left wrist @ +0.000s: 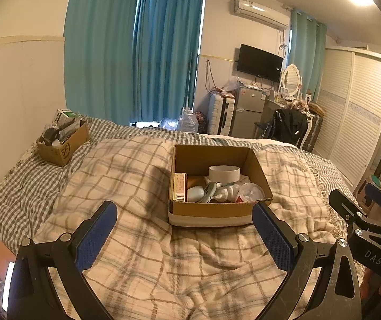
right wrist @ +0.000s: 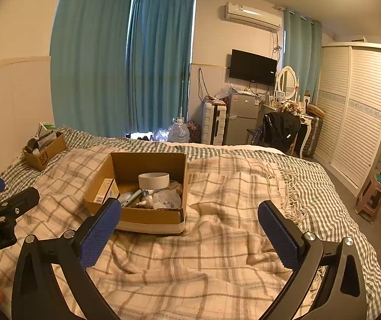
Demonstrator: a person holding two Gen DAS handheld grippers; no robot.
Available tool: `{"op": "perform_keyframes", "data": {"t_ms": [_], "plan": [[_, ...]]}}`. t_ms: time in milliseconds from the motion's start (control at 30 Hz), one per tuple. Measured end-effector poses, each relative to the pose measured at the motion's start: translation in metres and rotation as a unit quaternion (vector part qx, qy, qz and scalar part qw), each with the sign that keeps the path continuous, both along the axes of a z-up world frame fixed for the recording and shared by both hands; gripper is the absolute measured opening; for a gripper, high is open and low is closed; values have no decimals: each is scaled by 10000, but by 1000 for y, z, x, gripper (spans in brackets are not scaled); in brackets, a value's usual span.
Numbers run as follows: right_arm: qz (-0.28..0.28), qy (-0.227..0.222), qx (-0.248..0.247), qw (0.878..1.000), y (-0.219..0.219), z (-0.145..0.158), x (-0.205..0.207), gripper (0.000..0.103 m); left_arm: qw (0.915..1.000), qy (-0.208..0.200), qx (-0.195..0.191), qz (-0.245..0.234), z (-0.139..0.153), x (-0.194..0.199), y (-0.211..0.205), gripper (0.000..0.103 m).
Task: Organize objects
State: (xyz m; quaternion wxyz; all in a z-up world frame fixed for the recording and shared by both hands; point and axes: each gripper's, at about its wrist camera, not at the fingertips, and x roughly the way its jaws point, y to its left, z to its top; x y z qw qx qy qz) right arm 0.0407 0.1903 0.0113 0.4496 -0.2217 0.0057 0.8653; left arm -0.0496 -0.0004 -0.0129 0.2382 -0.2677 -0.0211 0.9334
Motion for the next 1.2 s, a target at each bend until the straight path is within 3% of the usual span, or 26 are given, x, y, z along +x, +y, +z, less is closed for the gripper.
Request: {"op": "perform_keyframes", "data": {"t_ms": [567, 1200], "plan": [[38, 15, -35, 10000, 1, -1, 1, 103, 10000, -60, 20, 50, 0, -2, -6, 103], [78, -33, -85, 9999, 1, -4, -2, 102, 9997, 25, -220, -60, -3, -2, 1, 103]]}}
